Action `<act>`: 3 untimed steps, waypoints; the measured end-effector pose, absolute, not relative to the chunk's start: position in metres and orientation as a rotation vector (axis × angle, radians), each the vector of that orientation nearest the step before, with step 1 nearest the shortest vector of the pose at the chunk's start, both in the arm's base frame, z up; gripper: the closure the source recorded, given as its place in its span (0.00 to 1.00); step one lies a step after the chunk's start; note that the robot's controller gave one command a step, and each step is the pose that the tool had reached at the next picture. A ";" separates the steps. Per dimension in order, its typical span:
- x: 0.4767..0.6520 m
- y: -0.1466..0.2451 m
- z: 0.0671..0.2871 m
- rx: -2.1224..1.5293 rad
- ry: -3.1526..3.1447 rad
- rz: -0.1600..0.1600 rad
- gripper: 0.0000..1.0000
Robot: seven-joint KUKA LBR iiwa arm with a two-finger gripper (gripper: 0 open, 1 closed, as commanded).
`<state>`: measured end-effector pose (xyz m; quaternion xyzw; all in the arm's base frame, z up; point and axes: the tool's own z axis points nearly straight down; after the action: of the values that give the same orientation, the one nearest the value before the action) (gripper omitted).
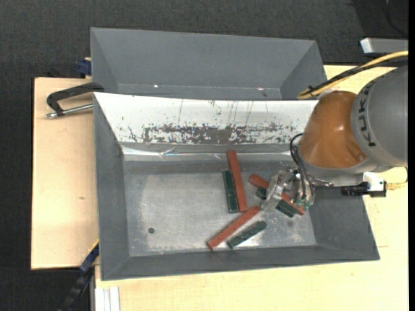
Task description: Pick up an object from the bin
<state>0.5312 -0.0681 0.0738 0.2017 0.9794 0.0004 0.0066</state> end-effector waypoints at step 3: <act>0.546 -0.068 0.071 0.481 3.103 0.001 1.00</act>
Offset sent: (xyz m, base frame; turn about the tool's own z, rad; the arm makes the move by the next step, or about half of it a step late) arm 0.0135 0.0000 -0.0038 -0.0980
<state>0.5459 -0.0675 0.0711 0.1531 0.9882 0.0002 0.0009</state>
